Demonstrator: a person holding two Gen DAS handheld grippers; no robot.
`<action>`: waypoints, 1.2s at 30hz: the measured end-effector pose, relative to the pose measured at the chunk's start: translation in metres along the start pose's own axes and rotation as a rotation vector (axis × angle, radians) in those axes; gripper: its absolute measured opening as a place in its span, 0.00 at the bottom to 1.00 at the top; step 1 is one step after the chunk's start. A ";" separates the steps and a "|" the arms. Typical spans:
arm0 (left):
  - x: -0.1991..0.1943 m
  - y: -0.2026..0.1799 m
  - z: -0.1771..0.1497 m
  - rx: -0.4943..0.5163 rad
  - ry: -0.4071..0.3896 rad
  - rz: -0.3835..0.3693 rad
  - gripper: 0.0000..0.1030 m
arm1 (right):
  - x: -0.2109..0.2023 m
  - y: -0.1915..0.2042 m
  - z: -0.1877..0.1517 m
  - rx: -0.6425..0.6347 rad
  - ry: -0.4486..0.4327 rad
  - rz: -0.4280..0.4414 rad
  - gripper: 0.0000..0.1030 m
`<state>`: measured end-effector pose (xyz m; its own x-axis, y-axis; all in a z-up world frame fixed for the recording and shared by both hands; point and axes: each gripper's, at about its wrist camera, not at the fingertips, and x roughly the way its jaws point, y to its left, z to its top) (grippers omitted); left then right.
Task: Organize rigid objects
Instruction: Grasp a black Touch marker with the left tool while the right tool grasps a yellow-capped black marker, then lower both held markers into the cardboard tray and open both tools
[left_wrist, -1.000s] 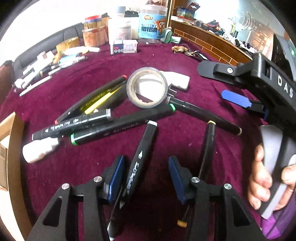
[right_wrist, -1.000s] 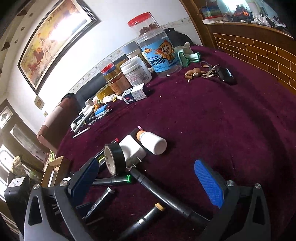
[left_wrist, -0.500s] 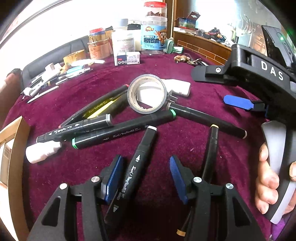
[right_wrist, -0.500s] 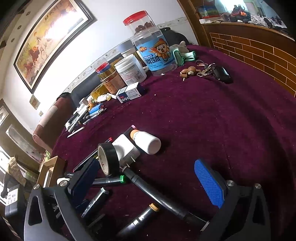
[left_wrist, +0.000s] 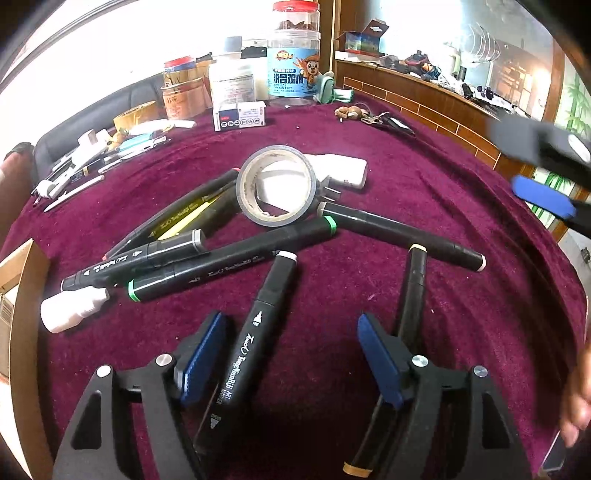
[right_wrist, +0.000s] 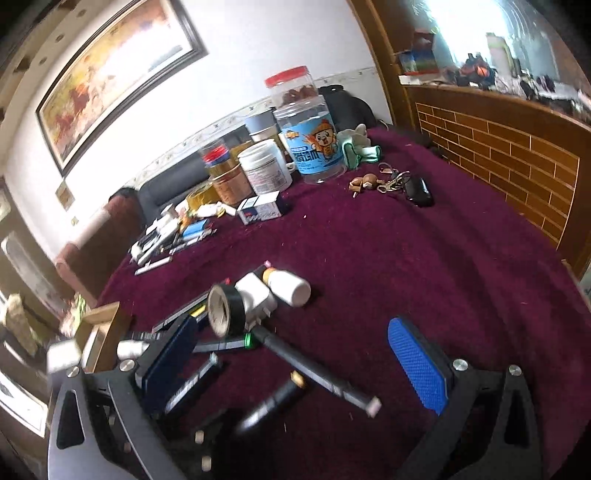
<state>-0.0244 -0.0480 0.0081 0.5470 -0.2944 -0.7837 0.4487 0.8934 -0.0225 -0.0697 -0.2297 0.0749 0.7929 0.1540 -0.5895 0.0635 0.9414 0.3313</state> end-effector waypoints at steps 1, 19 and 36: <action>-0.001 0.000 0.000 -0.002 -0.001 0.004 0.64 | -0.007 0.000 -0.004 -0.010 0.009 -0.006 1.00; -0.105 0.080 -0.053 -0.323 -0.120 -0.171 0.14 | 0.044 0.068 -0.043 -0.061 0.301 0.017 0.97; -0.172 0.169 -0.093 -0.512 -0.223 -0.070 0.14 | 0.029 0.101 -0.047 -0.138 0.288 0.113 0.16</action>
<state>-0.1082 0.1856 0.0807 0.6892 -0.3742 -0.6205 0.1198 0.9034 -0.4117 -0.0686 -0.1163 0.0561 0.5851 0.3196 -0.7453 -0.1134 0.9423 0.3150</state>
